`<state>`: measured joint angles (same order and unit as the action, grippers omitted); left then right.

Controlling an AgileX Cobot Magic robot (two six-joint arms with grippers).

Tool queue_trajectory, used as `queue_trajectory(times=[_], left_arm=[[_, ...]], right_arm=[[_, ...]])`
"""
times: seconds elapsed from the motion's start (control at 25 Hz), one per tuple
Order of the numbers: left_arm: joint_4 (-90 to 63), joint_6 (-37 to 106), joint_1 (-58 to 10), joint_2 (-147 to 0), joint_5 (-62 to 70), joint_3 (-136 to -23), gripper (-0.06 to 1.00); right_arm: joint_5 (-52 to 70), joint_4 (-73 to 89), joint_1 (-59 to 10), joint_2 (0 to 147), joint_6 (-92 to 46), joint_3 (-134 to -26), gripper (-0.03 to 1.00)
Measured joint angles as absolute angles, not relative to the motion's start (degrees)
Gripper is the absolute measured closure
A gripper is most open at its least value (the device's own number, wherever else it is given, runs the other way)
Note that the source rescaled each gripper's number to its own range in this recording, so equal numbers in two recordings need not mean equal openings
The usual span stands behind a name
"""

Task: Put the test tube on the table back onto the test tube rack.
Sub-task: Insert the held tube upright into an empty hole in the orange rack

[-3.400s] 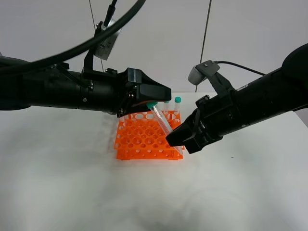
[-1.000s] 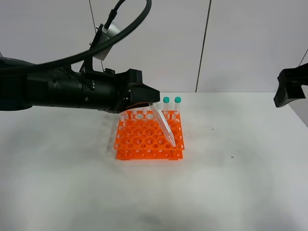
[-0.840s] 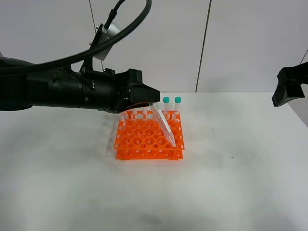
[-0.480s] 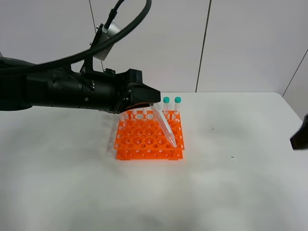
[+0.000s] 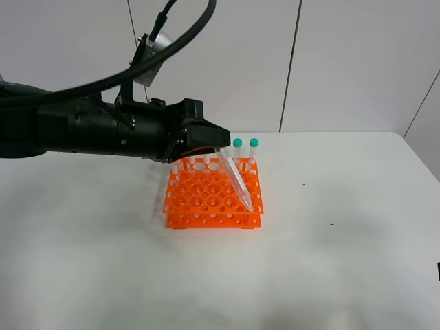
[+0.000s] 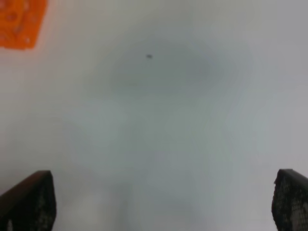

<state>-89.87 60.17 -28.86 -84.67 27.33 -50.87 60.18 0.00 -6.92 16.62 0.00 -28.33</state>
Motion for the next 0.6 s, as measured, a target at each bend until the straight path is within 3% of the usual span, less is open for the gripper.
queue_trajectory(times=[0.28, 0.6], left_arm=[[-89.87, 60.17, -28.86, -84.67, 27.38, -50.87, 0.93], [-89.87, 60.11, -28.86, -84.67, 27.38, -50.87, 0.93]], right_arm=[[59.17, 0.00, -6.49, 14.23, 0.00, -28.25, -0.03], [59.17, 0.00, 0.92, 11.34, 0.00, -28.25, -0.03]])
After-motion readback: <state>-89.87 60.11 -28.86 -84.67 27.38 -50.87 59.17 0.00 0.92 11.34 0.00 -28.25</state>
